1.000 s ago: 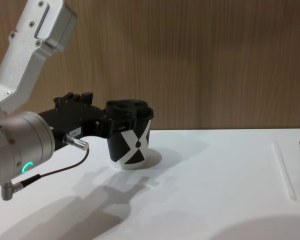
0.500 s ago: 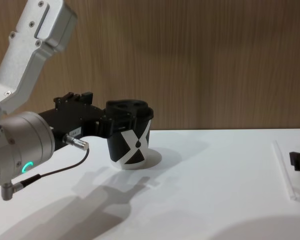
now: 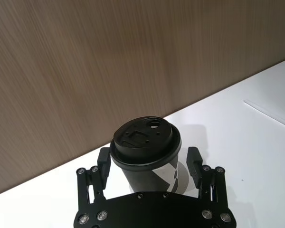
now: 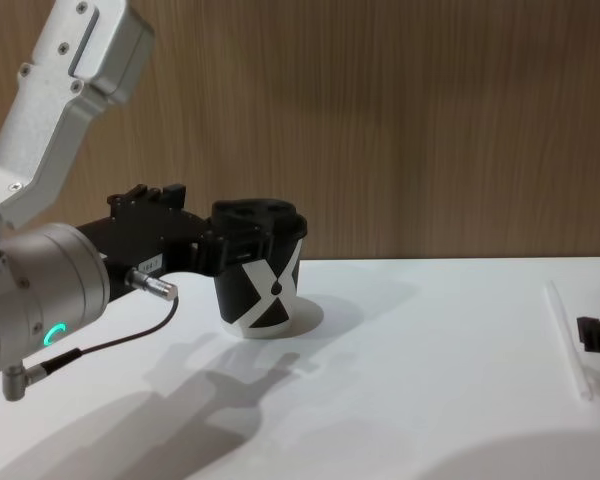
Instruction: Pick up the straw with one hand, pass it to the other hand, and insert it into the cup.
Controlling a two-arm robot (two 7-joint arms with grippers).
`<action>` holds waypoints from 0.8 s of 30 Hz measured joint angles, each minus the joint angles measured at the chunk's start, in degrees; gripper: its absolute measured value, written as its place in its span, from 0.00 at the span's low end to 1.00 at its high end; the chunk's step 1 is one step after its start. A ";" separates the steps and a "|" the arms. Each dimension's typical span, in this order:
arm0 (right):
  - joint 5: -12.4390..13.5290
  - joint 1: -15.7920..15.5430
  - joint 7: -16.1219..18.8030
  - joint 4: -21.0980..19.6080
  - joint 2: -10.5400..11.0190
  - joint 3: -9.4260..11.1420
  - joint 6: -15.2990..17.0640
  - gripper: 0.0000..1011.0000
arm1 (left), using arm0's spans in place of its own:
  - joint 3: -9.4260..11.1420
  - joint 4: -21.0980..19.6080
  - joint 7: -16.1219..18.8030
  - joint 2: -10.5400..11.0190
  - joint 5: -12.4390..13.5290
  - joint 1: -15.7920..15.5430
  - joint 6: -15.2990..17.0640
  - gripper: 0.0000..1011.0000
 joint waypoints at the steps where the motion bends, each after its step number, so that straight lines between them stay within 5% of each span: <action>1: -0.04 0.07 -0.01 0.09 -0.09 0.00 0.11 0.99 | 0.00 0.00 0.00 0.00 0.00 0.00 0.00 0.99; 24: -0.57 0.83 3.34 0.81 0.14 -0.64 0.02 0.99 | 0.00 0.00 0.00 0.00 0.00 0.00 0.00 0.99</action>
